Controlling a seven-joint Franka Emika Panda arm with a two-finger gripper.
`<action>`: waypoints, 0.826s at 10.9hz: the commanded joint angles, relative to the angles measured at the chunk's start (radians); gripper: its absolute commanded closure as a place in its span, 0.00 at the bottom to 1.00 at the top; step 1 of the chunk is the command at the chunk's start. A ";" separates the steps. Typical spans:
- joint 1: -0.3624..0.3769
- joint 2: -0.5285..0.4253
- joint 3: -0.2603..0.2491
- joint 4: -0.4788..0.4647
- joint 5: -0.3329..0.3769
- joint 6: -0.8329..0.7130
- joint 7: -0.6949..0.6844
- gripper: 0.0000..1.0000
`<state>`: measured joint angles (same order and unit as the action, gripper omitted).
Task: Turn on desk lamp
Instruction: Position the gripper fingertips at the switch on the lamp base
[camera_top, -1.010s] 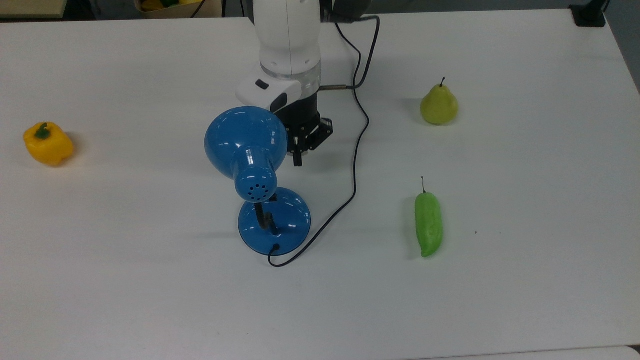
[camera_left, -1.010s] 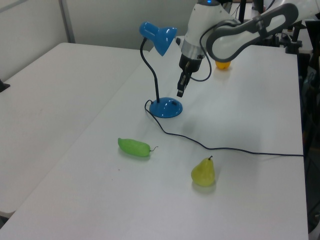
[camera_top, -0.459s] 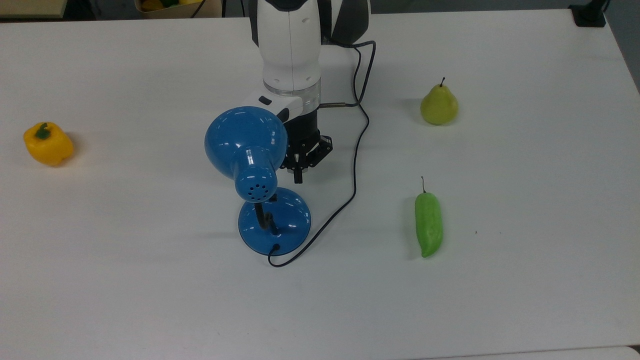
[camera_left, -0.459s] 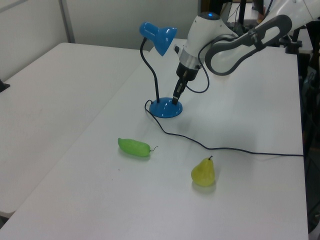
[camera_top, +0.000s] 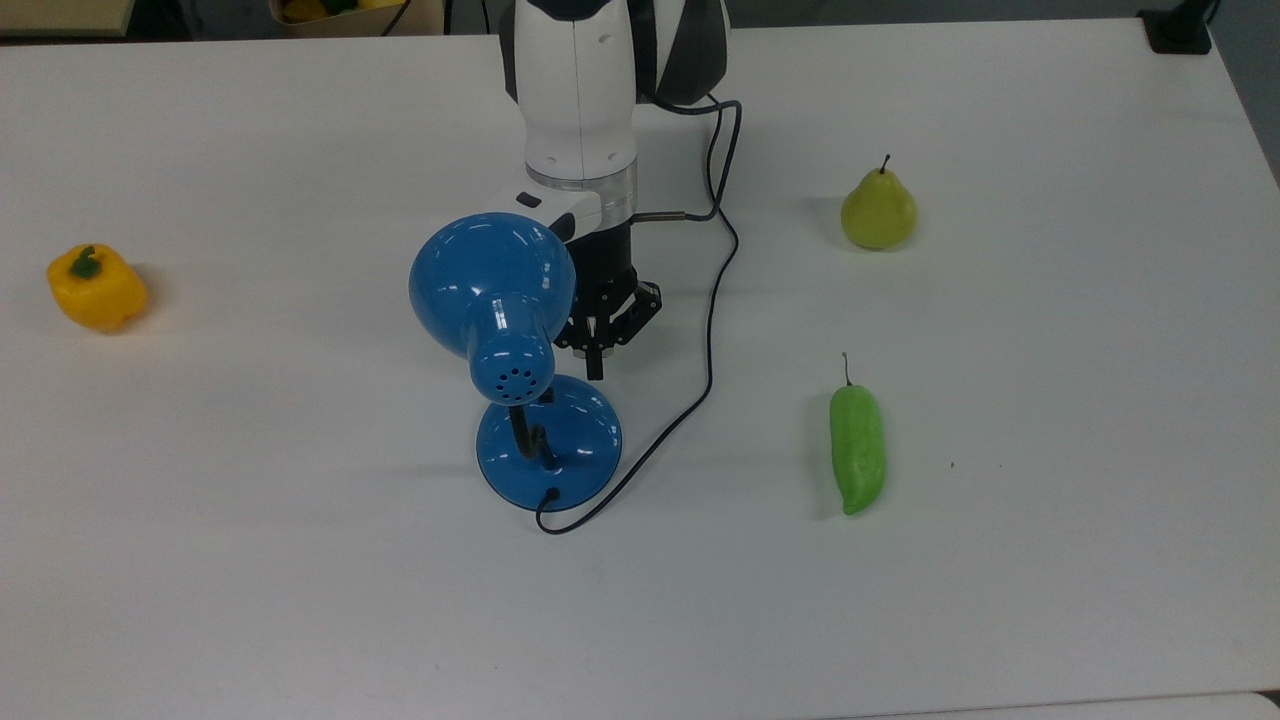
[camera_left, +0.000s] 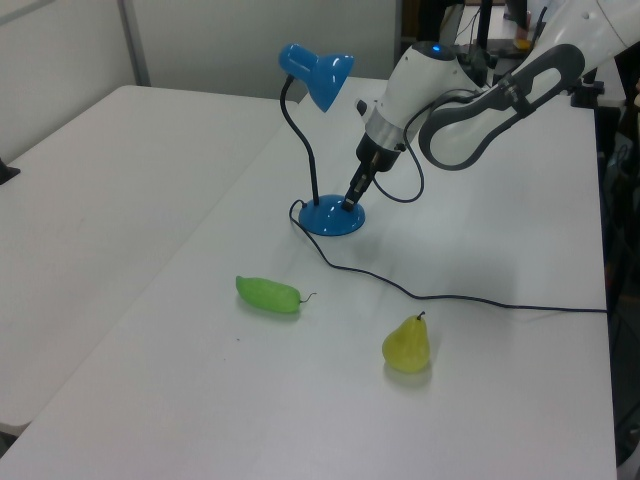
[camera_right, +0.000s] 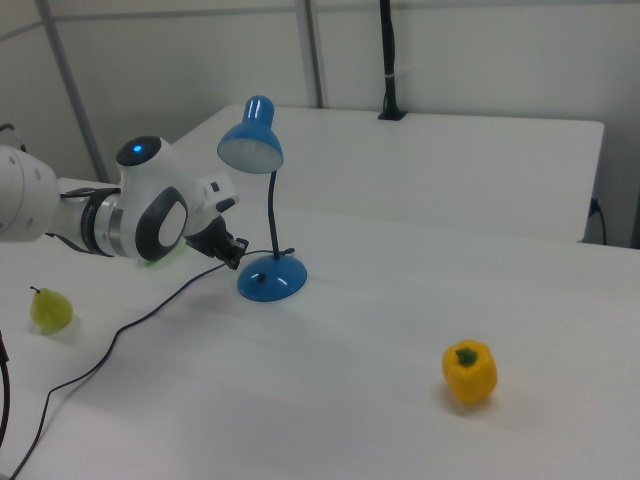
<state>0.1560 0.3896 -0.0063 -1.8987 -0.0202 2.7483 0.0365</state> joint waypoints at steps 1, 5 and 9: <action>-0.022 0.000 0.005 -0.023 -0.018 0.045 0.016 1.00; -0.029 0.021 0.005 -0.016 -0.020 0.045 0.014 1.00; -0.041 0.031 0.005 -0.013 -0.021 0.054 0.014 1.00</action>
<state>0.1245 0.4133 -0.0063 -1.9052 -0.0202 2.7640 0.0365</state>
